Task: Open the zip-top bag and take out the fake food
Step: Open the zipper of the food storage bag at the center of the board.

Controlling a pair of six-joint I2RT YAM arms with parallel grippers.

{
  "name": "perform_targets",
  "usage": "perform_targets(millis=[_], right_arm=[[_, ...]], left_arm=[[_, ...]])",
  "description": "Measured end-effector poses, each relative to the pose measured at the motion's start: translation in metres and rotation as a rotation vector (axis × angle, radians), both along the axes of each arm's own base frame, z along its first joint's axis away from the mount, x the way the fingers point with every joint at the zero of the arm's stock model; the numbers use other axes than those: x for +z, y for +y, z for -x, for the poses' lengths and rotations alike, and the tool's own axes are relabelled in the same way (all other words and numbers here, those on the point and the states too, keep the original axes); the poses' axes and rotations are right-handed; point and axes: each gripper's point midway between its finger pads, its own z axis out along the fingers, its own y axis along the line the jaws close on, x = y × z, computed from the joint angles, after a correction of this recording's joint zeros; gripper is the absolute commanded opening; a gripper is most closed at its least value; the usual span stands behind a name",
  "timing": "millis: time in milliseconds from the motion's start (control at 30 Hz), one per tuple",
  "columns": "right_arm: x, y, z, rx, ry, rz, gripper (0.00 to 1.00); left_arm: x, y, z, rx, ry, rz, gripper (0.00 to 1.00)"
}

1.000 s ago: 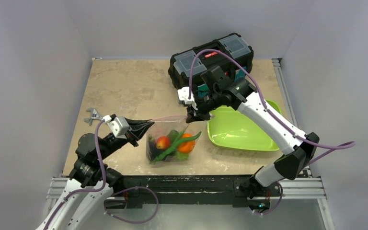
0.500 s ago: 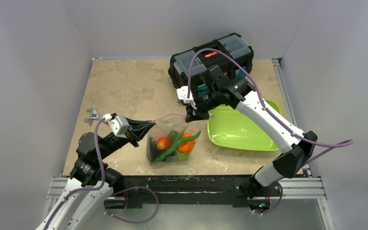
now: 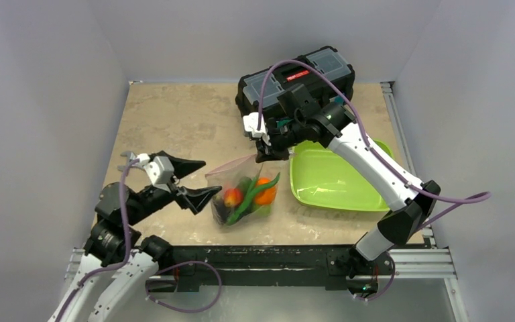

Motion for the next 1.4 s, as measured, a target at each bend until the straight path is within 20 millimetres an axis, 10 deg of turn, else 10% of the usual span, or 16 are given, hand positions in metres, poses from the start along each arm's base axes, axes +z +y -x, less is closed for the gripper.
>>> perform_targets(millis=[367,800,1400], right_arm=[[0.006,0.012,-0.014,0.024,-0.048,-0.016,0.0],[0.003,0.013,-0.014,0.037,-0.045,-0.018,0.0],[0.001,0.014,-0.011,0.046,-0.032,-0.022,0.0]], left_arm=[[0.136,0.032,0.019,0.126,0.006,0.049,0.92],[0.003,-0.022,-0.058,0.047,0.546,-0.321,0.58],[0.007,-0.022,-0.054,0.016,0.523,-0.347,0.44]])
